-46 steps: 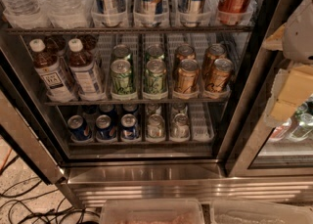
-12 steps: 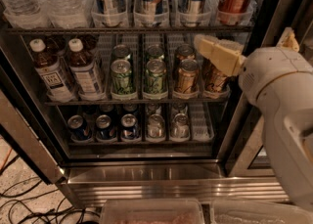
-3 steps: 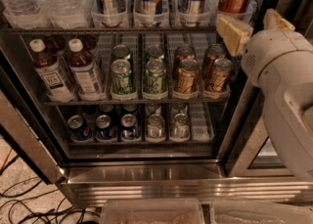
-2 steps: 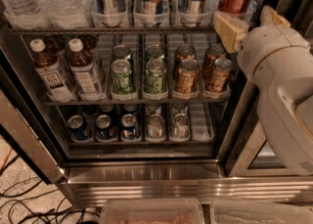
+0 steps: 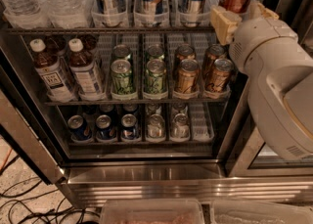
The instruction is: Pick coke can from top shelf of fridge
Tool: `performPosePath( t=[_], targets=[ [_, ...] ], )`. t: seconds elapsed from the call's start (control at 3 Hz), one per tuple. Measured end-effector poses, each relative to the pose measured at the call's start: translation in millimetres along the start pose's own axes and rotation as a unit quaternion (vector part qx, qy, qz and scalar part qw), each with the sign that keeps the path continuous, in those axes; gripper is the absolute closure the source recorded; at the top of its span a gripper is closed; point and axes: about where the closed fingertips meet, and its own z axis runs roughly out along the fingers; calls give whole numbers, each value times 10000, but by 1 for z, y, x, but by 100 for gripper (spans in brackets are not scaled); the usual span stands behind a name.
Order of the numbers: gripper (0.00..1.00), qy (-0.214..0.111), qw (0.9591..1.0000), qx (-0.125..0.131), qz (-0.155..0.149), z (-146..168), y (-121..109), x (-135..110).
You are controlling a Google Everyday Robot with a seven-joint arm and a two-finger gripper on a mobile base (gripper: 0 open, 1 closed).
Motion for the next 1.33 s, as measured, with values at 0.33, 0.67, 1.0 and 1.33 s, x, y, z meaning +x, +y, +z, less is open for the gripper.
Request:
performPosePath(
  t=[0.33, 0.67, 1.0, 1.33],
  targets=[
    [39, -67, 9998, 160, 24, 8, -9, -4],
    [38, -140, 9993, 331, 50, 15, -21, -7],
    [39, -141, 9993, 339, 59, 21, -26, -7],
    [39, -1, 9999, 92, 42, 35, -20, 1]
  ],
)
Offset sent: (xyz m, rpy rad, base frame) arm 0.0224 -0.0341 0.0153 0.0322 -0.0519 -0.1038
